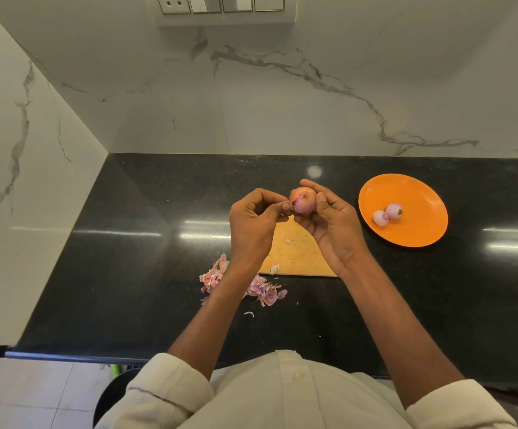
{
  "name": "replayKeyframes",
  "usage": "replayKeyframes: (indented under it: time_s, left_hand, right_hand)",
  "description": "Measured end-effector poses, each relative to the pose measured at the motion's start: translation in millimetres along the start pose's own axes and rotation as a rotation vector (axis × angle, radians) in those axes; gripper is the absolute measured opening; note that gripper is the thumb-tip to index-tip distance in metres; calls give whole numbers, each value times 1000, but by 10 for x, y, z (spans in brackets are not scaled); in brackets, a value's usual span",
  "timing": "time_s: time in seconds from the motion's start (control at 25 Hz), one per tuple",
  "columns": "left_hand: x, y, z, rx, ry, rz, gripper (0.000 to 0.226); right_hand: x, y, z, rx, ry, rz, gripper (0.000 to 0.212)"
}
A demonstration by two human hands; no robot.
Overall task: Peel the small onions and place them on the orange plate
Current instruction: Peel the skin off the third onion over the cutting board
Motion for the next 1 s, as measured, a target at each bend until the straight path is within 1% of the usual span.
replayKeyframes:
  time_s: [0.08, 0.12, 0.28, 0.4, 0.56, 0.68, 0.8, 0.88, 1.0]
  left_hand:
    - [-29, -13, -17, -1, 45, -40, 3]
    - [-32, -18, -15, -10, 52, -49, 4]
    - [17, -10, 32, -65, 25, -15, 16]
    - [51, -7, 83, -106, -54, 24, 26]
    - [74, -5, 64, -62, -22, 36, 18]
    - [67, -8, 57, -63, -19, 36, 14]
    - [2, -9, 40, -29, 21, -14, 12]
    - [-39, -8, 27, -21, 75, -49, 16]
    - [-49, -9, 68, -103, 90, -86, 28]
  right_hand:
    - [12, 10, -22, 12, -104, 47, 31]
    - [12, 10, -31, 10, -117, 58, 31]
    - [3, 1, -16, 1, -48, 46, 31]
    - [-38, 2, 0, -7, 42, -1, 29]
    - [-57, 9, 18, -27, 105, -19, 29]
    - [-47, 13, -1, -17, 58, 7, 31]
    - [-53, 21, 22, -32, 10, 37, 31]
    - [-50, 23, 48, -50, 13, 47, 29]
    - [-41, -5, 14, -21, 75, 13, 26]
Point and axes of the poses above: each hand's wrist, its own y-axis away from the middle knuckle, its own z-axis out of the palm, x = y × z, the point moved 7 cm from there along -y, towards the middle knuckle, and after that the axes turned 3 degrees about -z, right-handed, at the moved point
